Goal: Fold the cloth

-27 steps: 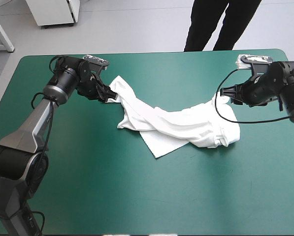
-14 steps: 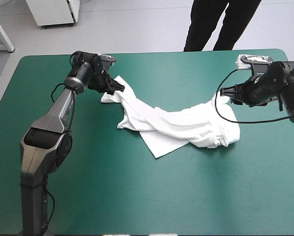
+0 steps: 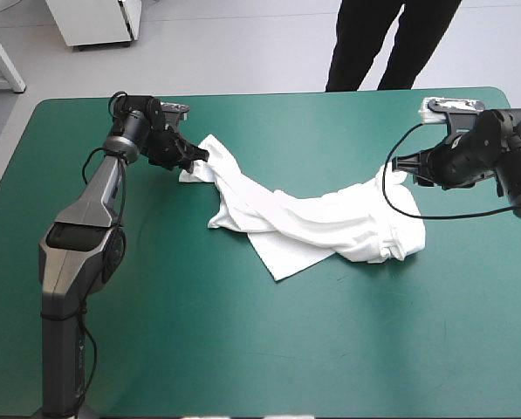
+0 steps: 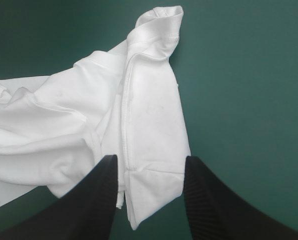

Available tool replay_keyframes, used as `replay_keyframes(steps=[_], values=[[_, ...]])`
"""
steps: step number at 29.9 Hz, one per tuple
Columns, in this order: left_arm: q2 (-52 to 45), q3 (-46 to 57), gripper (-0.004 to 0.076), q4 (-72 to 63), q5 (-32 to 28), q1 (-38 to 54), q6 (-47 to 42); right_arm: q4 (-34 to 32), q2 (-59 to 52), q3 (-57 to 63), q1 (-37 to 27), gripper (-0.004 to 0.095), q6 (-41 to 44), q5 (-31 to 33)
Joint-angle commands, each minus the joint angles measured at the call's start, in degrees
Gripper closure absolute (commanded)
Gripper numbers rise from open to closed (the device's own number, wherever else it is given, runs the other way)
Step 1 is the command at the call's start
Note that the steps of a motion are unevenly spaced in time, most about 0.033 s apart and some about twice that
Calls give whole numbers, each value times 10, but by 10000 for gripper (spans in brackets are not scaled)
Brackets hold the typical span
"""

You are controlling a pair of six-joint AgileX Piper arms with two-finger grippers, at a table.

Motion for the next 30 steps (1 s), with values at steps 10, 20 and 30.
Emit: replay_keyframes(steps=[10,20,30], values=[[5,-16,437,47,28,-31,-32,-15,-24,-15,-5,513,-2,-6],[5,-16,746,35,28,-31,-21,-25,-24,74,-5,436,5,-16],[5,-16,746,34,28,-31,-19,-3,50,143,-5,398,12,-90]])
